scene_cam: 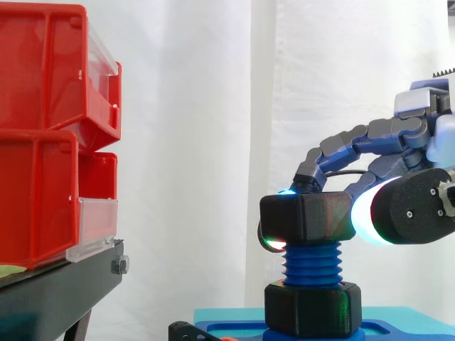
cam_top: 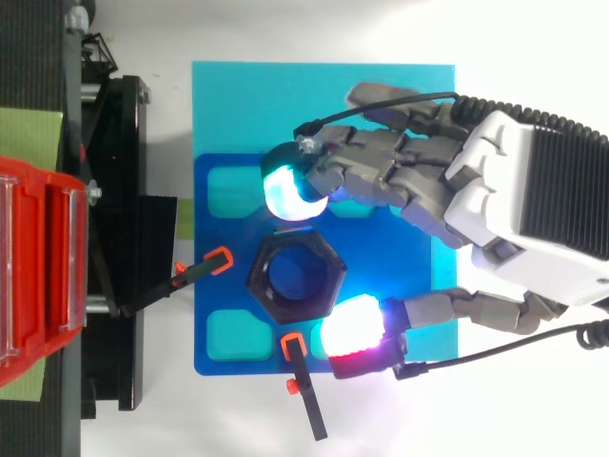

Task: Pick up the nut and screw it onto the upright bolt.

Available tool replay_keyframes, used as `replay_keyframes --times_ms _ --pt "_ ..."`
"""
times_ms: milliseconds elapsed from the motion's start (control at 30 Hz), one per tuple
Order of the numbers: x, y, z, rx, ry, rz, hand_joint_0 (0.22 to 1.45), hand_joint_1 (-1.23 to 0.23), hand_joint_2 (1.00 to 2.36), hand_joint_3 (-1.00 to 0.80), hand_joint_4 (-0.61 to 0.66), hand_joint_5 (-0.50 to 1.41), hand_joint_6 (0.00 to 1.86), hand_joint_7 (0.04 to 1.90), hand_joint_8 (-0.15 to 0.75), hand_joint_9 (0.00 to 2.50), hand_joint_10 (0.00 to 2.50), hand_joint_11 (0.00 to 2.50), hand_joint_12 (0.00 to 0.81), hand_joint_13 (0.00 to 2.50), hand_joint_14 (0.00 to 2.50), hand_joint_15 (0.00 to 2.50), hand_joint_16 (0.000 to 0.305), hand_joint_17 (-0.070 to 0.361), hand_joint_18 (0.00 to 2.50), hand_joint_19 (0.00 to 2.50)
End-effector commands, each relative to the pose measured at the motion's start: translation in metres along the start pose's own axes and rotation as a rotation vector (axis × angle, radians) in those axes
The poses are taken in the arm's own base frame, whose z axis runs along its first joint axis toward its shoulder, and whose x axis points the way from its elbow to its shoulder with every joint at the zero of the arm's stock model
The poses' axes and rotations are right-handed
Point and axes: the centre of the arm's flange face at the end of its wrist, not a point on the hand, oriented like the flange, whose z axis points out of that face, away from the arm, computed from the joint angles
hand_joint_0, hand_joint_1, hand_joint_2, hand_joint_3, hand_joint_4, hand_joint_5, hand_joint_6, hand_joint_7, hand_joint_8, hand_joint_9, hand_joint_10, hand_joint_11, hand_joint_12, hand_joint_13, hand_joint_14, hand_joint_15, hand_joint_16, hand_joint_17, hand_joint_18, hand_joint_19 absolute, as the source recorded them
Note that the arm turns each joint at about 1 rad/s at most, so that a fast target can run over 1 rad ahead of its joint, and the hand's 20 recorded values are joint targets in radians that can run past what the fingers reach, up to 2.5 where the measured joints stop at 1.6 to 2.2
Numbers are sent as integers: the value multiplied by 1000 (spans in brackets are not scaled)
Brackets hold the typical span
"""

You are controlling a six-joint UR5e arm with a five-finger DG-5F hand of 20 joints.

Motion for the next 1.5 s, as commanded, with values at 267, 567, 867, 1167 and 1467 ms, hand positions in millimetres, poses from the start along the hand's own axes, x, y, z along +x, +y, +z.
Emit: replay_keyframes --times_ms 267,567,867,1167,1467 --pt "-5 -11 4 -14 14 -8 389 -579 1000 -500 134 -268 501 554 251 220 0 0 371 59 0 0 50 113 0 0" --pt "-11 -21 7 -28 21 -12 356 -247 1000 -500 24 -300 500 500 197 0 0 0 370 0 0 0 58 131 0 0" --pt "-16 -26 13 -64 16 -2 383 -81 1000 -500 56 -287 500 500 198 0 0 0 357 0 0 0 57 128 0 0" --pt "-39 -8 29 -114 1 10 423 -140 1000 -500 167 -203 502 707 254 210 0 0 361 0 0 0 51 115 0 0" --pt "-39 0 30 -133 -18 21 448 -204 1000 -500 193 -168 502 778 273 436 0 0 356 154 0 0 48 107 0 0"
